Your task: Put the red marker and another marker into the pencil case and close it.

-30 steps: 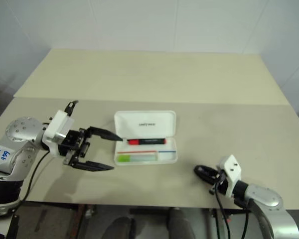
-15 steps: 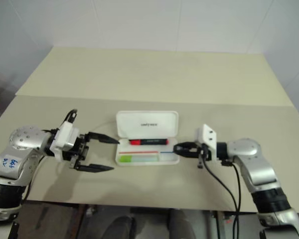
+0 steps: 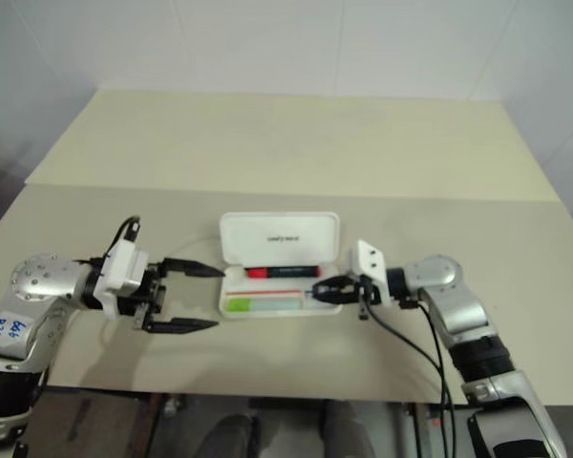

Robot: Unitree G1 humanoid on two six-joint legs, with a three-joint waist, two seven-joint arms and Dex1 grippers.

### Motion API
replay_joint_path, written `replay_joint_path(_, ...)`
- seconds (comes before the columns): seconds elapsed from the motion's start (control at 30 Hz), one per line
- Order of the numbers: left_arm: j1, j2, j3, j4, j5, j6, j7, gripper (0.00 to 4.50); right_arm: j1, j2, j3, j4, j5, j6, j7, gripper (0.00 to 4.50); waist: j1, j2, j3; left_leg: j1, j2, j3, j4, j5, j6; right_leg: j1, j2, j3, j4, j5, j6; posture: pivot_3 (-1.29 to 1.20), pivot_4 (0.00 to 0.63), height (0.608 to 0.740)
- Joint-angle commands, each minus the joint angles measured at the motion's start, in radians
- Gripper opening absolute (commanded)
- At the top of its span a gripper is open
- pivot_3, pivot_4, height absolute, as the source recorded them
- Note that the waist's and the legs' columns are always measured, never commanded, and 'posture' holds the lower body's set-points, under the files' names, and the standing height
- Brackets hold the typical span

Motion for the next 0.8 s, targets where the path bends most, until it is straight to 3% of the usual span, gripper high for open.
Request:
replay_joint_path(0.03, 0.005, 0.012, 0.030, -0.031, -0.020, 0.003, 0.010, 3.77, -0.022, 0.003, -0.001, 0.000, -0.002, -0.011, 0.012, 0.40, 0.000, 0.000, 0.000, 0.000, 0.000, 0.000, 0.000, 0.000, 0.000, 0.000, 0.000, 0.000, 0.000, 0.000, 0.000, 0.00, 0.150, 0.740)
replay_joint_path(0.2, 0.000, 0.008, 0.026, -0.033, -0.018, 0.003, 0.020, 3.77, -0.032, 0.007, 0.001, 0.008, -0.005, -0.008, 0.017, 0.40, -0.001, 0.000, 0.000, 0.000, 0.000, 0.000, 0.000, 0.000, 0.000, 0.000, 0.000, 0.000, 0.000, 0.000, 0.000, 0.00, 0.150, 0.740)
replay_joint_path(0.57, -0.014, 0.005, 0.023, -0.024, -0.011, -0.003, 0.032, 3.77, -0.072, 0.027, -0.002, 0.026, -0.023, -0.034, 0.022, 4.30, -0.001, 0.000, 0.000, 0.000, 0.000, 0.000, 0.000, 0.000, 0.000, 0.000, 0.000, 0.000, 0.000, 0.000, 0.000, 0.00, 0.150, 0.740)
replay_joint_path(0.8, -0.020, -0.009, 0.020, -0.020, -0.014, -0.007, 0.046, 3.77, -0.067, 0.005, -0.057, -0.070, 0.043, 0.007, 0.015, 4.44, -0.001, 0.001, 0.000, 0.000, 0.000, 0.000, 0.000, 0.000, 0.000, 0.000, 0.000, 0.000, 0.000, 0.000, 0.000, 0.00, 0.150, 0.740)
